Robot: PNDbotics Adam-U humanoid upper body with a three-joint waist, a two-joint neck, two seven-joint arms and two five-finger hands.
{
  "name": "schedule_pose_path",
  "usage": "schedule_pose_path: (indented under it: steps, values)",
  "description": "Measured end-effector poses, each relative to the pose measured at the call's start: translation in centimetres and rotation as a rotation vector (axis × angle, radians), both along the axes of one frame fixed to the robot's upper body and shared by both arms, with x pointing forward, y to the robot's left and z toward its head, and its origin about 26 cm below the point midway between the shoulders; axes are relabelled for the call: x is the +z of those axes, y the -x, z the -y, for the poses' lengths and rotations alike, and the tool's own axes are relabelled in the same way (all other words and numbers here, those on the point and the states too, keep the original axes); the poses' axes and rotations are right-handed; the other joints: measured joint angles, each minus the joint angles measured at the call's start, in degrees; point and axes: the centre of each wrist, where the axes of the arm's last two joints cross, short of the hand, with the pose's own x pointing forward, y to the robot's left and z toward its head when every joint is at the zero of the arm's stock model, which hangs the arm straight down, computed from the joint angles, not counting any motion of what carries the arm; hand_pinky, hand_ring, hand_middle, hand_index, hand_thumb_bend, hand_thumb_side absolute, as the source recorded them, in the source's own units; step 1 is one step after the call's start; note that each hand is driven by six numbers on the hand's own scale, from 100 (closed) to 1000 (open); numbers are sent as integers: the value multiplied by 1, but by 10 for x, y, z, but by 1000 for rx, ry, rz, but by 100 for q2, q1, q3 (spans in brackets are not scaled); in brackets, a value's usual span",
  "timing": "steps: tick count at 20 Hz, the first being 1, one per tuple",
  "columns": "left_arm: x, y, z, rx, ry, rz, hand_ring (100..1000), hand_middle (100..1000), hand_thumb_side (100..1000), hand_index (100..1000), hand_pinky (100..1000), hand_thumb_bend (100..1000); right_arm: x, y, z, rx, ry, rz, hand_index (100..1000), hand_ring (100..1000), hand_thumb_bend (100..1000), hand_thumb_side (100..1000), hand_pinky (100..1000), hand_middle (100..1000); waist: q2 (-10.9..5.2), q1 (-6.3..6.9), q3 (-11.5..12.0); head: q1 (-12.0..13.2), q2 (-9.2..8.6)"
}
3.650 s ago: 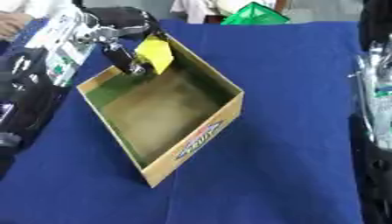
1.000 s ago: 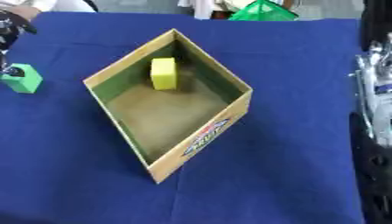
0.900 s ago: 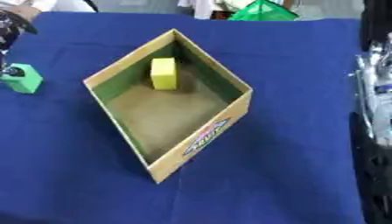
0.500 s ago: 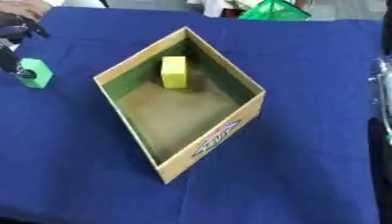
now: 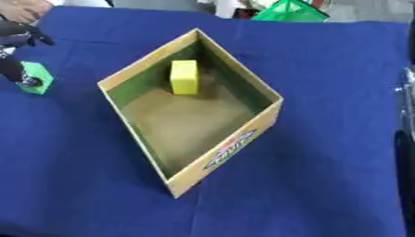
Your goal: Pick up objects on the table and place them in the box.
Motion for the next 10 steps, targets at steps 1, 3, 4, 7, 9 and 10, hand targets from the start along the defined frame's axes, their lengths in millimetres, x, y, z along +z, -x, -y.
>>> schedule_pose_path:
  steps: [1,3,4,7,9,10]
  values:
    - [-1,0,-1,3,9,-1,803,830,100,899,727,445,0,0,0,0,0,-1,842,856,182,1000,840,644,7,-4,0,10,-1]
    - [-5,-1,-1,6,26,-8,747,782,100,865,684,398,0,0,0,1,-1,-1,842,856,182,1000,840,644,21,-2,-12,26,-7]
    - [-7,-1,0,5,35,-13,735,768,100,856,674,387,0,0,0,1,-2,-1,842,857,182,1000,840,644,22,-3,-20,30,-19]
    - [-10,-2,0,3,65,-21,653,681,100,797,604,309,0,-1,1,-1,-4,-3,842,857,181,1000,841,645,22,-4,-23,31,-23]
    - [-10,-2,0,0,86,-25,612,642,100,770,565,275,-1,-1,1,-2,-4,-5,842,857,181,1000,841,645,22,-4,-23,31,-23]
    - [-10,-2,1,-1,98,-27,573,611,100,748,518,256,-1,-1,2,-1,-5,-6,842,857,181,1000,841,644,22,-2,-23,30,-23]
